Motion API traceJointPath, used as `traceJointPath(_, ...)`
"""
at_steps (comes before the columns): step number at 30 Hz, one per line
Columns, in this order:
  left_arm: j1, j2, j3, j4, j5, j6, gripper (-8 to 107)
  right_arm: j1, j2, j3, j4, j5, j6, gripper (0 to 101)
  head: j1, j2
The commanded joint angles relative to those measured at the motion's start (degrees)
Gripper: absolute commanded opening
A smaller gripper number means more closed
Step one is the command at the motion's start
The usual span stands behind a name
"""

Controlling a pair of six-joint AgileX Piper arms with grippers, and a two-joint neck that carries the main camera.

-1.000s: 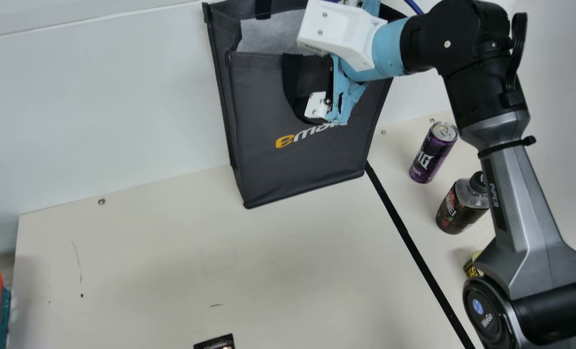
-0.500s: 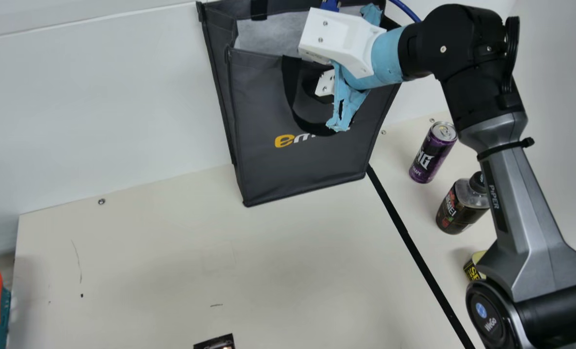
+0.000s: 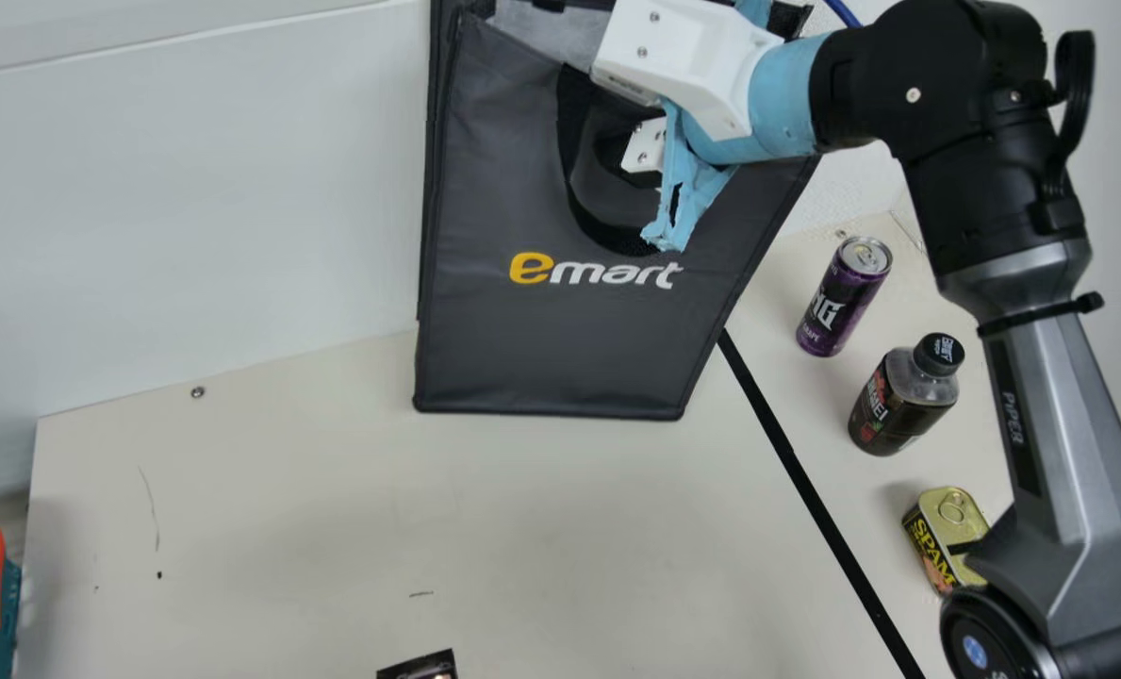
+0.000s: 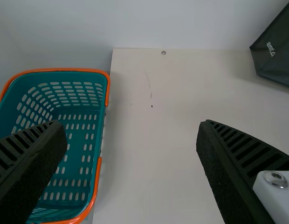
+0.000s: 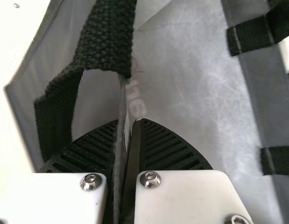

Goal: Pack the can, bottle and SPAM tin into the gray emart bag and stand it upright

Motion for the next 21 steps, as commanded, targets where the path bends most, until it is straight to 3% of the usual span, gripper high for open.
traceJointPath(1, 0.00, 0.00, 0.00, 0.00, 0.00, 0.00, 90, 0.16, -0.92, 0.36, -0.19, -0.07, 0.19, 0, -1.30, -0.05)
traceJointPath(21, 0.00, 0.00, 0.00, 0.00, 0.00, 0.00, 90, 3.84, -11.19, 5.31, -3.53, -0.07, 2.91, 0, -1.30, -0.05)
